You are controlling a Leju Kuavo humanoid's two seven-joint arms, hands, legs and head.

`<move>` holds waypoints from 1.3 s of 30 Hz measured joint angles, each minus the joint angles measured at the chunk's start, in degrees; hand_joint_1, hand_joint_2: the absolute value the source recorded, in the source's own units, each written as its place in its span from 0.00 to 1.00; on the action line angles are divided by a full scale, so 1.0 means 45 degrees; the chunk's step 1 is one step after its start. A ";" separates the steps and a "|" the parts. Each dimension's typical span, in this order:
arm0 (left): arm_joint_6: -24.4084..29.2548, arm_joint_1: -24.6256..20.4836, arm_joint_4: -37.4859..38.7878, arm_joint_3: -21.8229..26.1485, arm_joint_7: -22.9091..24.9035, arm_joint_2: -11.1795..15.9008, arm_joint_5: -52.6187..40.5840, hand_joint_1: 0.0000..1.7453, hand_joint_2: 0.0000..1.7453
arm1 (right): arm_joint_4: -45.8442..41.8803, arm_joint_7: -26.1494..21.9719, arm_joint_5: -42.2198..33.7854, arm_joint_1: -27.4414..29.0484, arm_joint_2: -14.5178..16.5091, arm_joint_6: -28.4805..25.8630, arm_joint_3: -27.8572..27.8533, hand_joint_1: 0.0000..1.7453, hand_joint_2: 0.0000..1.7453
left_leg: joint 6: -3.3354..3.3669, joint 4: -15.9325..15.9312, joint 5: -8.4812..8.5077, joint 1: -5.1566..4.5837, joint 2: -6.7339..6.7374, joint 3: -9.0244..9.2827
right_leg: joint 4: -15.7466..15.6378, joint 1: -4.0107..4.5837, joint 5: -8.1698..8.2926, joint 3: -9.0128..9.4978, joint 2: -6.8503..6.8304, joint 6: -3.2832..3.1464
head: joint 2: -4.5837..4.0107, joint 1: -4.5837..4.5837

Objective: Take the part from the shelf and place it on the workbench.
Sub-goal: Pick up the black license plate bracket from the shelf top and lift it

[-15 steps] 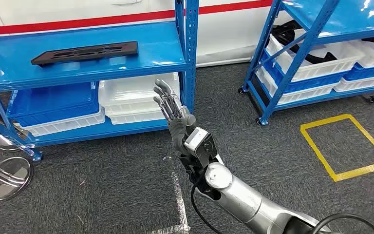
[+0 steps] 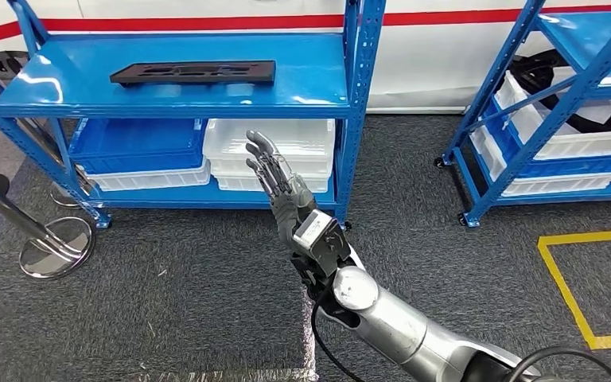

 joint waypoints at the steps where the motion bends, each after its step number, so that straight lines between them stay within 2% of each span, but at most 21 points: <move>1: 0.0000 0.0003 0.0000 -0.0004 0.0010 0.0000 -0.0002 0.00 0.00 | -0.0001 0.0007 0.0011 -0.0015 -0.0001 -0.0001 0.0001 0.00 0.00 | 0.0027 -0.0867 0.0287 -0.0026 0.0074 0.0478 | -0.0020 0.0010 -0.0021 0.0036 -0.0063 0.0033 | 0.0000 0.0001; 3: -0.0002 -0.0006 0.0000 -0.0034 0.0043 -0.0002 -0.0004 0.00 0.00 | -0.0001 0.0035 0.0034 -0.0044 -0.0002 -0.0013 0.0010 0.00 0.00 | 0.0106 -0.1918 0.0493 -0.0120 0.0163 0.1058 | -0.0069 0.0033 -0.0037 0.0095 -0.0120 0.0134 | 0.0000 0.0006; 7: -0.0036 0.0009 0.0004 -0.0126 0.0115 -0.0004 -0.0004 0.00 0.00 | -0.0001 0.0053 -0.0013 -0.0055 -0.0002 -0.0036 0.0045 0.00 0.00 | 0.0368 -0.2189 0.0504 -0.0190 0.0106 0.1247 | -0.0121 0.0012 -0.0099 0.0163 -0.0008 0.0401 | -0.0001 0.0012; 9: -0.0038 0.0001 0.0005 -0.0157 0.0123 -0.0003 -0.0004 0.00 0.00 | -0.0001 0.0021 -0.0103 -0.0056 -0.0008 -0.0015 0.0046 0.00 0.00 | 0.0545 -0.2349 0.0547 -0.0148 0.0081 0.1372 | 0.0749 0.0009 -0.0605 -0.0253 0.0307 0.0434 | -0.0001 0.0016; 11: -0.0028 -0.0046 0.0005 -0.0192 0.0123 0.0004 -0.0004 0.00 0.00 | 0.0002 -0.0022 -0.0214 -0.0027 -0.0019 0.0018 0.0046 0.00 0.00 | 0.0669 -0.2368 0.0526 -0.0180 0.0027 0.1397 | 0.2439 0.0060 -0.1290 -0.1145 0.0531 0.0396 | 0.0000 0.0017; 12: -0.0016 -0.0064 0.0005 -0.0206 0.0123 0.0001 -0.0004 0.00 0.00 | 0.0004 -0.0037 -0.0259 -0.0006 -0.0027 0.0028 0.0046 0.00 0.00 | 0.0698 -0.2352 0.0503 -0.0202 -0.0019 0.1404 | 0.3084 0.0081 -0.1420 -0.1527 0.0565 0.0382 | 0.0000 0.0017; 13: 0.0000 -0.0073 0.0005 -0.0217 0.0123 -0.0006 -0.0004 0.00 0.00 | 0.0005 -0.0052 -0.0288 0.0011 -0.0031 0.0035 0.0046 0.00 0.00 | 0.0720 -0.2329 0.0472 -0.0225 -0.0073 0.1421 | 0.3324 0.0091 -0.1321 -0.1725 0.0585 0.0360 | 0.0000 0.0018; 14: 0.0017 -0.0066 0.0005 -0.0225 0.0128 -0.0020 -0.0002 0.00 0.00 | 0.0005 -0.0067 -0.0298 0.0019 -0.0035 0.0038 0.0046 0.00 0.00 | 0.0725 -0.2298 0.0433 -0.0240 -0.0127 0.1452 | 0.3046 0.0097 -0.0974 -0.1668 0.0594 0.0322 | 0.0000 0.0018; 16: 0.0043 -0.0042 0.0005 -0.0233 0.0145 -0.0052 -0.0002 0.00 0.00 | 0.0005 -0.0086 -0.0298 0.0019 -0.0047 0.0045 0.0046 0.00 0.00 | 0.0705 -0.2229 0.0321 -0.0247 -0.0225 0.1539 | 0.1481 0.0122 -0.0023 -0.1021 0.0640 0.0201 | 0.0000 0.0019; 18: 0.0055 -0.0047 0.0005 -0.0237 0.0159 -0.0077 -0.0004 0.00 0.00 | 0.0004 -0.0093 -0.0305 0.0008 -0.0061 0.0070 0.0049 0.00 0.00 | 0.0625 -0.2148 0.0230 -0.0278 -0.0299 0.1543 | 0.0197 0.0164 0.0395 -0.0432 0.0698 0.0111 | 0.0000 0.0021; 21: 0.0068 -0.0049 0.0005 -0.0264 0.0181 -0.0083 -0.0004 0.00 0.00 | 0.0005 -0.0101 -0.0312 0.0004 -0.0074 0.0117 0.0057 0.00 0.00 | 0.0449 -0.2177 0.0206 -0.0279 -0.0332 0.1503 | -0.0144 0.0180 0.0365 -0.0270 0.0709 0.0031 | 0.0000 0.0024; 23: 0.0075 -0.0039 0.0005 -0.0282 0.0202 -0.0079 -0.0004 0.00 0.00 | 0.0005 -0.0107 -0.0312 -0.0004 -0.0081 0.0144 0.0063 0.00 0.00 | 0.0308 -0.1900 0.0000 -0.0264 -0.0258 0.1404 | -0.0295 0.0127 0.0383 -0.0147 0.0678 -0.0062 | 0.0000 0.0020; 24: 0.0078 -0.0040 0.0005 -0.0287 0.0209 -0.0079 -0.0004 0.00 0.00 | 0.0005 -0.0109 -0.0313 -0.0011 -0.0081 0.0159 0.0068 0.00 0.00 | 0.0234 -0.1430 -0.0238 -0.0242 -0.0213 0.1178 | -0.0354 0.0096 0.0381 -0.0076 0.0647 -0.0107 | 0.0000 0.0018; 26: 0.0075 -0.0043 0.0005 -0.0296 0.0222 -0.0091 -0.0004 0.00 0.00 | 0.0005 -0.0115 -0.0325 -0.0014 -0.0084 0.0179 0.0081 0.00 0.00 | 0.0105 0.0137 -0.0842 -0.0161 -0.0152 0.0330 | -0.0386 0.0094 0.0328 0.0014 0.0578 -0.0175 | 0.0000 0.0016; 28: 0.0073 -0.0036 0.0005 -0.0304 0.0230 -0.0104 -0.0002 0.00 0.00 | 0.0005 -0.0118 -0.0344 -0.0005 -0.0085 0.0192 0.0095 0.00 0.00 | 0.0020 0.1197 -0.0957 -0.0079 -0.0125 -0.0372 | -0.0381 0.0098 0.0247 0.0098 0.0540 -0.0194 | 0.0000 0.0017; 29: 0.0073 -0.0026 0.0005 -0.0305 0.0231 -0.0107 -0.0001 0.00 0.00 | 0.0005 -0.0118 -0.0350 -0.0002 -0.0085 0.0196 0.0098 0.00 0.00 | 0.0000 0.1065 -0.0663 -0.0050 -0.0107 -0.0401 | -0.0380 0.0093 0.0196 0.0166 0.0537 -0.0180 | 0.0000 0.0017; 30: 0.0073 -0.0017 0.0005 -0.0305 0.0232 -0.0107 0.0000 0.00 0.00 | 0.0005 -0.0118 -0.0353 -0.0001 -0.0085 0.0197 0.0100 0.00 0.00 | -0.0001 0.0431 -0.0164 -0.0028 -0.0084 -0.0168 | -0.0379 0.0086 0.0136 0.0256 0.0542 -0.0158 | 0.0000 0.0017; 32: 0.0073 -0.0012 0.0005 -0.0306 0.0234 -0.0104 0.0001 0.00 0.00 | 0.0005 -0.0121 -0.0357 -0.0007 -0.0085 0.0198 0.0100 0.00 0.00 | 0.0039 -0.1241 0.0677 -0.0042 -0.0028 0.0559 | -0.0383 0.0090 0.0010 0.0417 0.0551 -0.0071 | -0.0001 0.0017; 33: 0.0073 -0.0030 0.0005 -0.0311 0.0234 -0.0104 0.0001 0.00 0.00 | 0.0005 -0.0125 -0.0361 -0.0009 -0.0085 0.0198 0.0100 0.00 0.00 | 0.0086 -0.1824 0.0835 -0.0077 -0.0010 0.0840 | -0.0386 0.0096 -0.0036 0.0451 0.0553 -0.0008 | -0.0001 0.0017; 37: 0.0074 -0.0035 0.0005 -0.0338 0.0237 -0.0104 0.0002 0.00 0.00 | 0.0002 -0.0132 -0.0410 -0.0012 -0.0085 0.0211 0.0104 0.00 0.00 | 0.0323 -0.2301 0.0734 -0.0177 -0.0039 0.1117 | -0.0409 0.0067 -0.0154 0.0498 0.0529 0.0277 | 0.0000 0.0019; 39: 0.0074 -0.0017 0.0005 -0.0340 0.0240 -0.0104 0.0002 0.00 0.00 | 0.0000 -0.0135 -0.0425 -0.0025 -0.0085 0.0204 0.0105 0.00 0.00 | 0.0487 -0.2463 0.0730 -0.0139 -0.0035 0.1297 | 0.0186 0.0071 -0.0507 0.0264 0.0554 0.0346 | 0.0000 0.0027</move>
